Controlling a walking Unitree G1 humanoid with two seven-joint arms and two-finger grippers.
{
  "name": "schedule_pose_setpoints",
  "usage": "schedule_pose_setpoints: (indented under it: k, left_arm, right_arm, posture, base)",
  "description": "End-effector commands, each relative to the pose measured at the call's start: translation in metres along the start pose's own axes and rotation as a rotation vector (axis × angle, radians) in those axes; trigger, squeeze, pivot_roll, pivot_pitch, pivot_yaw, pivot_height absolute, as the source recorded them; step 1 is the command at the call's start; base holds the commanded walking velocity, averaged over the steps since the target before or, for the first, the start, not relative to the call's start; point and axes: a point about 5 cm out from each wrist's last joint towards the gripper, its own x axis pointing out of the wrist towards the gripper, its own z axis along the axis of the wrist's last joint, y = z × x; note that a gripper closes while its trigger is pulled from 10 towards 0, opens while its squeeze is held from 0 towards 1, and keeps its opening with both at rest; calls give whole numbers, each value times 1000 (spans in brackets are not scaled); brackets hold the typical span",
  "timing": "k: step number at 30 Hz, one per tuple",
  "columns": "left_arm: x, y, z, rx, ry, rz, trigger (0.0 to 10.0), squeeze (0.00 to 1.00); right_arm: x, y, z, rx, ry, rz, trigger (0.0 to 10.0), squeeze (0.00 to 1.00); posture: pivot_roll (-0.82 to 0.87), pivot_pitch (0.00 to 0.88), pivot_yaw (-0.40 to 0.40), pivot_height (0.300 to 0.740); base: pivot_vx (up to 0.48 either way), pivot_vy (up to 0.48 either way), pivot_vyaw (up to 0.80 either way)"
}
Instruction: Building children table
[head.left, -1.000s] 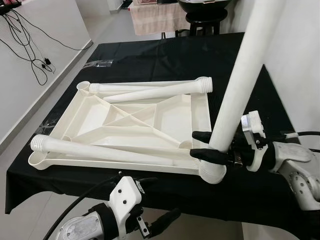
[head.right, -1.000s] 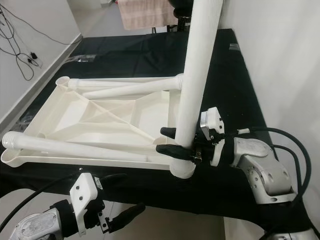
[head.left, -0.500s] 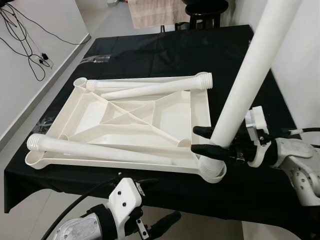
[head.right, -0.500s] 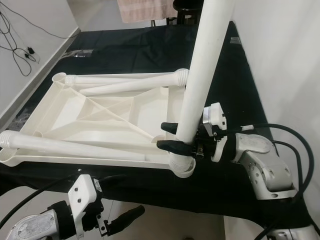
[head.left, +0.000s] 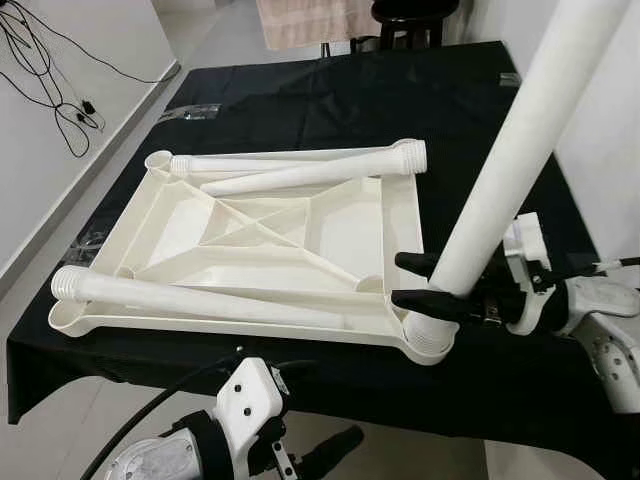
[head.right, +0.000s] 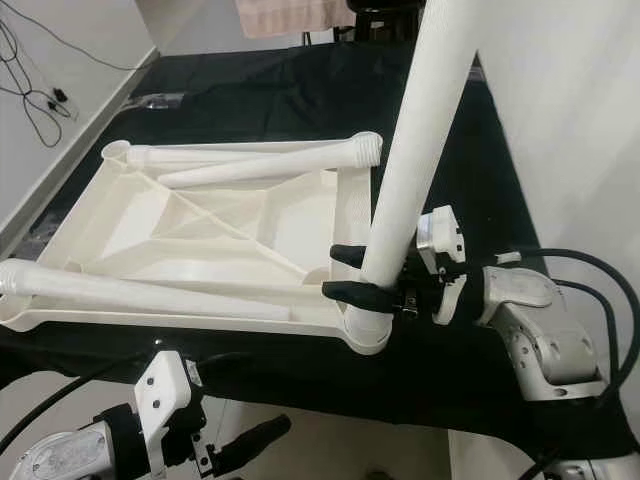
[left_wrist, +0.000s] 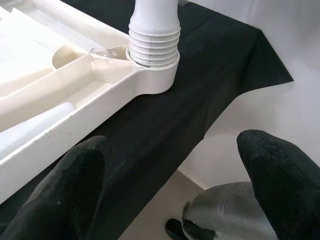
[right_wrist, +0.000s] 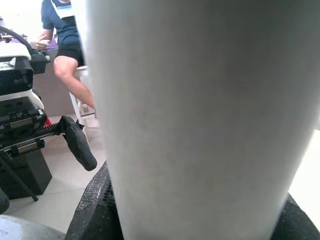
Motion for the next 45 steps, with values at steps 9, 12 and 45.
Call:
schedule_pose_setpoints:
  k: [9, 12, 45]
  left_arm:
    - [-5, -2, -4, -3, 42, -17, 10000, 0]
    - [-5, -2, -4, -3, 42, -17, 10000, 0]
    - [-4, -3, -1, -13, 31, -8, 10000, 0]
  right_arm:
    - [10, 14, -21, 21, 99, 78, 10000, 0]
    - [10, 17, -22, 14, 124, 101, 10000, 0]
    - [41, 3, -25, -1, 113, -355, 10000, 0]
  posture:
    - [32, 190, 111, 740]
    - [33, 192, 112, 740]
    - [9, 223, 81, 740]
  base:
    - [0, 0, 0]
    - [0, 0, 0]
    - [0, 0, 0]
